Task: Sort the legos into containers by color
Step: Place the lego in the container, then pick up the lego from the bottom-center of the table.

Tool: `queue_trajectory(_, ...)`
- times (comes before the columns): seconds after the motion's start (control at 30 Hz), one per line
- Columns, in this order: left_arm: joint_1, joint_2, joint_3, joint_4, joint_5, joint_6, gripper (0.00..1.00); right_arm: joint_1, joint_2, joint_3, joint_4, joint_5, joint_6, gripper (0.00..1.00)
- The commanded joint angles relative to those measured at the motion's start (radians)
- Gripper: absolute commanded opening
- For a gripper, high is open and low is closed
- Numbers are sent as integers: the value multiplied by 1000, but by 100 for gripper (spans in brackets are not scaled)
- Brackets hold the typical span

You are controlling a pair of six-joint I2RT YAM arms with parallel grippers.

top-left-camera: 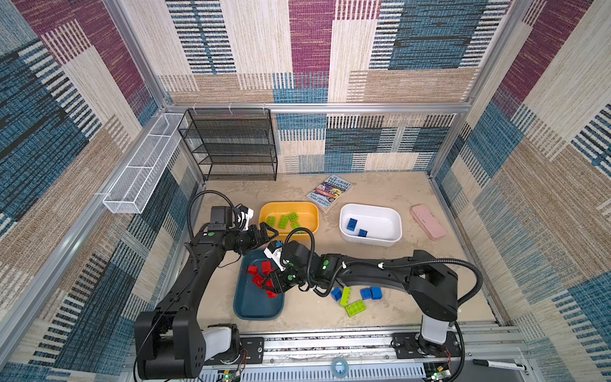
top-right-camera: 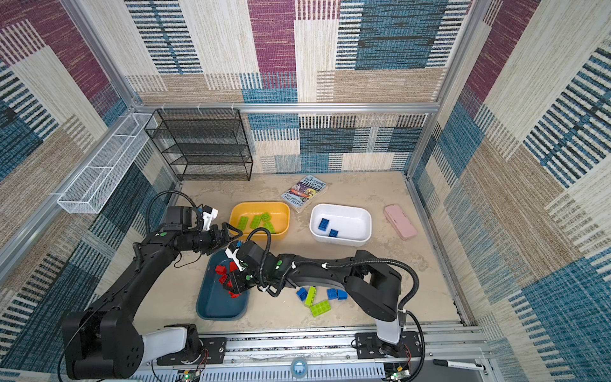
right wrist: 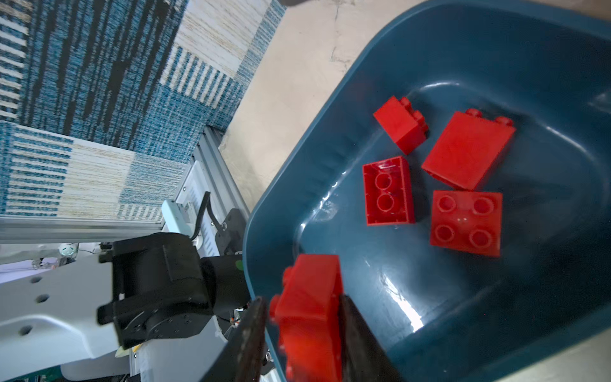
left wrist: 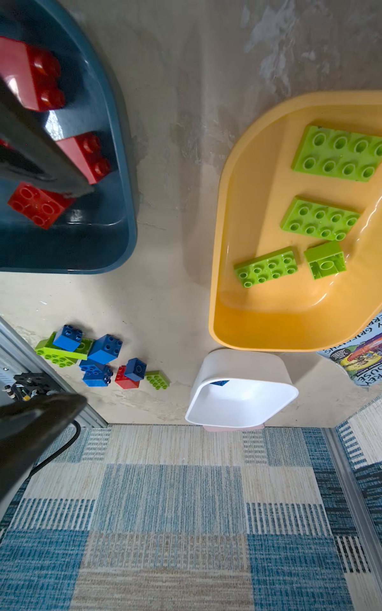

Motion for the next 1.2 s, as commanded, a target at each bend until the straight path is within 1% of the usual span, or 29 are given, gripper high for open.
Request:
queue_trajectory(0.0, 2, -1, 2, -20, -22, 1, 95, 0, 14, 16, -40, 79, -18, 54)
queue_trajectory(0.13, 2, -2, 0, -20, -26, -3, 95, 0, -8, 30, -56, 104, -29, 60)
queue_trajectory(0.23, 2, -2, 6, -28, -21, 3, 95, -4, -86, 1, -101, 146, -74, 63)
queue_trajectory(0.33, 2, 2, 13, -37, -18, 6, 95, -18, -181, -54, -193, 177, -92, 69)
queue_trajectory(0.4, 1, 2, 15, -38, -10, 3, 95, -30, -244, -101, -258, 190, -70, 75)
queue_trajectory(0.5, 2, -3, 14, -29, 14, -9, 95, -61, -329, -167, -394, 222, 3, 82)
queue_trajectory(0.6, 2, -10, 10, -28, 19, -14, 95, -89, -425, -228, -509, 280, 93, 96)
queue_trajectory(0.63, 1, -11, 8, -28, 25, -12, 95, -91, -452, -239, -539, 307, 100, 98)
queue_trajectory(0.7, 2, -10, 4, -29, 34, -11, 95, -105, -482, -259, -579, 348, 69, 99)
queue_trajectory(0.77, 1, -5, -1, -28, 43, -9, 95, -142, -489, -278, -616, 383, 1, 99)
queue_trajectory(0.83, 0, -5, -6, -28, 49, -8, 95, -171, -478, -294, -640, 453, -78, 96)
queue_trajectory(0.97, 0, -19, -19, -28, 63, -5, 95, -209, -439, -323, -616, 503, -193, 94)
queue_trajectory(1.07, 1, -22, -23, -28, 77, -5, 95, -234, -412, -340, -568, 494, -257, 92)
queue_trajectory(1.17, 1, -21, -23, -30, 76, -2, 95, -257, -388, -371, -503, 438, -296, 87)
